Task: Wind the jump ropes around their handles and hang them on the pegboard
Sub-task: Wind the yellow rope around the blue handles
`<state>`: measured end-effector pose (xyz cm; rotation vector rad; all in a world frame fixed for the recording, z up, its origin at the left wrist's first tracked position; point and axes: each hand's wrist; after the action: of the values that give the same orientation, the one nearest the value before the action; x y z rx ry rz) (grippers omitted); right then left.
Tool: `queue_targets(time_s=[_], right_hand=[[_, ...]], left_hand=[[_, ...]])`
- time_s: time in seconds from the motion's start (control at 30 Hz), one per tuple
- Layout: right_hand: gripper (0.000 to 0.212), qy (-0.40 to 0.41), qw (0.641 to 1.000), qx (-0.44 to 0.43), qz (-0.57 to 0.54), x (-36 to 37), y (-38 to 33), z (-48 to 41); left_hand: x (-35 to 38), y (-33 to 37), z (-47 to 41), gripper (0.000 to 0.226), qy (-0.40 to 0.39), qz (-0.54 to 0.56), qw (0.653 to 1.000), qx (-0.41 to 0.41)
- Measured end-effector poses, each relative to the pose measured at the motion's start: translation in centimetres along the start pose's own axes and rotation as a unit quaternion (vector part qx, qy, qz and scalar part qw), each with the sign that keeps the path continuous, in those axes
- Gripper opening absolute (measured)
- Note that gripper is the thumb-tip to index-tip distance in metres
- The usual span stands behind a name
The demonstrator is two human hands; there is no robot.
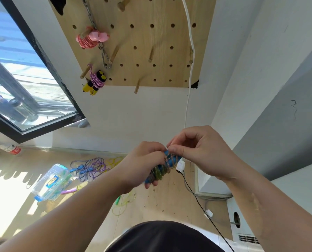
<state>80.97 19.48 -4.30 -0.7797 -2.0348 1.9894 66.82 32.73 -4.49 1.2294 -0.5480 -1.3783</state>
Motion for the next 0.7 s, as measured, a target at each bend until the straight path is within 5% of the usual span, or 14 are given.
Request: queue_targets(time_s=[0.27,0.37,0.53,0.7], right_hand=[[0.027,0.124,0.992,-0.027,0.006,2.0,0.8,0.7],[0.018,0.173,0.981,-0.06,0.068,2.5,1.2,0.7],[0.001,0.176,0.966,-0.131,0.135,3.0,1.4,1.3],[0.014,0.161,0.939,-0.181,0.245,3.2,2.4,1.2]], left_hand=[[0.9,-1.2,0.1,0.021,0.064,0.093,0.994,-0.007],[0.8,-1.1,-0.1,0.02,0.091,0.103,0.99,-0.001],[1.0,-1.1,-0.2,0.024,0.146,0.111,0.983,0.003],[1.3,-0.9,-0.5,0.015,0.168,0.092,0.981,-0.02]])
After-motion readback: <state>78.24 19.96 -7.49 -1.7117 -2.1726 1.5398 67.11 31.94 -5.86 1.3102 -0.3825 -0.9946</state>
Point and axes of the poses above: each hand's wrist, its own z-axis away from the middle knuckle, its own x-axis out of the palm, y = z × x, and after that the axes turned 8 degrees about -z, right-handed
